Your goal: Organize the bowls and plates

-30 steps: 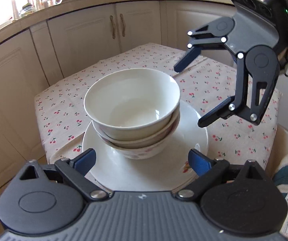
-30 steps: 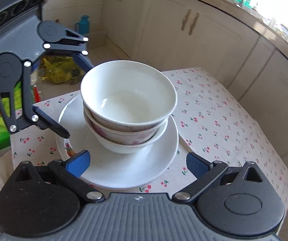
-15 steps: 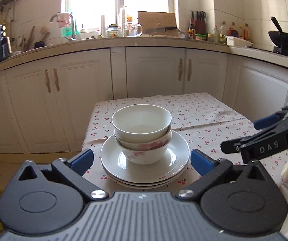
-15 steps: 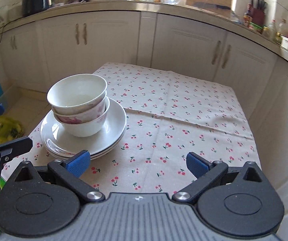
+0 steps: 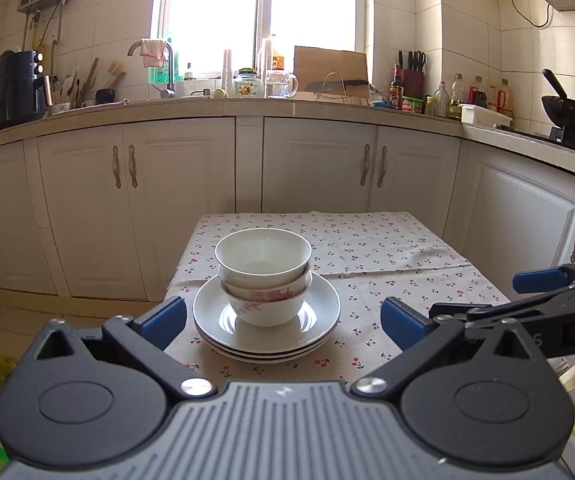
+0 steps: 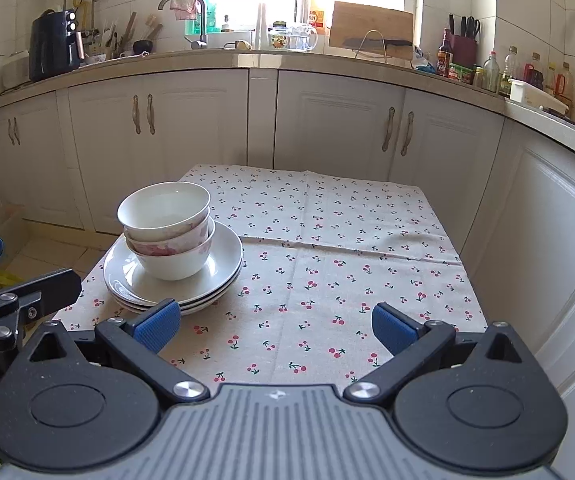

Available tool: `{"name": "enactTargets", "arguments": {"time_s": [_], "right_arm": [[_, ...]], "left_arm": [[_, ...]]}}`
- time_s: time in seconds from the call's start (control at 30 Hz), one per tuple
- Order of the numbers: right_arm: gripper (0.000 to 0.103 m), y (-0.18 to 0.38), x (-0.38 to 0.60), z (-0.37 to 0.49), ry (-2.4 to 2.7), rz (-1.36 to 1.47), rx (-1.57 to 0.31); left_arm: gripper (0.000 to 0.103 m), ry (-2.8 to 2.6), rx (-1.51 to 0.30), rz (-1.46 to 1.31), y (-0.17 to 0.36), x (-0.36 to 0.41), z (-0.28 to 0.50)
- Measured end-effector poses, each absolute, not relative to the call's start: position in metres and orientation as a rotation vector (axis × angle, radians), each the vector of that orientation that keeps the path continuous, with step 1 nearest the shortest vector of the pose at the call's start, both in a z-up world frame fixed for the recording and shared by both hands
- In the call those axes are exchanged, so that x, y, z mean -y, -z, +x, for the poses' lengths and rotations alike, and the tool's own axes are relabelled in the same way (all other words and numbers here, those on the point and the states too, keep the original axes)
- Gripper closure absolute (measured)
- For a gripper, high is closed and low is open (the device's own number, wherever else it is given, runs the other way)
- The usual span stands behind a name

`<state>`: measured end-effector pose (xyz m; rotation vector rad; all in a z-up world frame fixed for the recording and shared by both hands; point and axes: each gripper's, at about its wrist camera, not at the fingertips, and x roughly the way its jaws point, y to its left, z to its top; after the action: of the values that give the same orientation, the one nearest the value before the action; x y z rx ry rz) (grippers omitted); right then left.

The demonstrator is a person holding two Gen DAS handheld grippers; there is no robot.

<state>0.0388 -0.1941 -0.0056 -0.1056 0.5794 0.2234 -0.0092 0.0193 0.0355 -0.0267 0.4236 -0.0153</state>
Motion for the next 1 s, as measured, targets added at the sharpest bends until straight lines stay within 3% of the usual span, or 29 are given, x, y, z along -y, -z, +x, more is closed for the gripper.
{"name": "enactTargets", "arguments": {"time_s": [1.0], "right_arm": [[0.0, -0.001, 0.193, 0.025, -0.184, -0.114, -0.525]], "left_arm": [[0.001, 0.036, -0.429, -0.052, -0.038, -0.018, -0.014]]}}
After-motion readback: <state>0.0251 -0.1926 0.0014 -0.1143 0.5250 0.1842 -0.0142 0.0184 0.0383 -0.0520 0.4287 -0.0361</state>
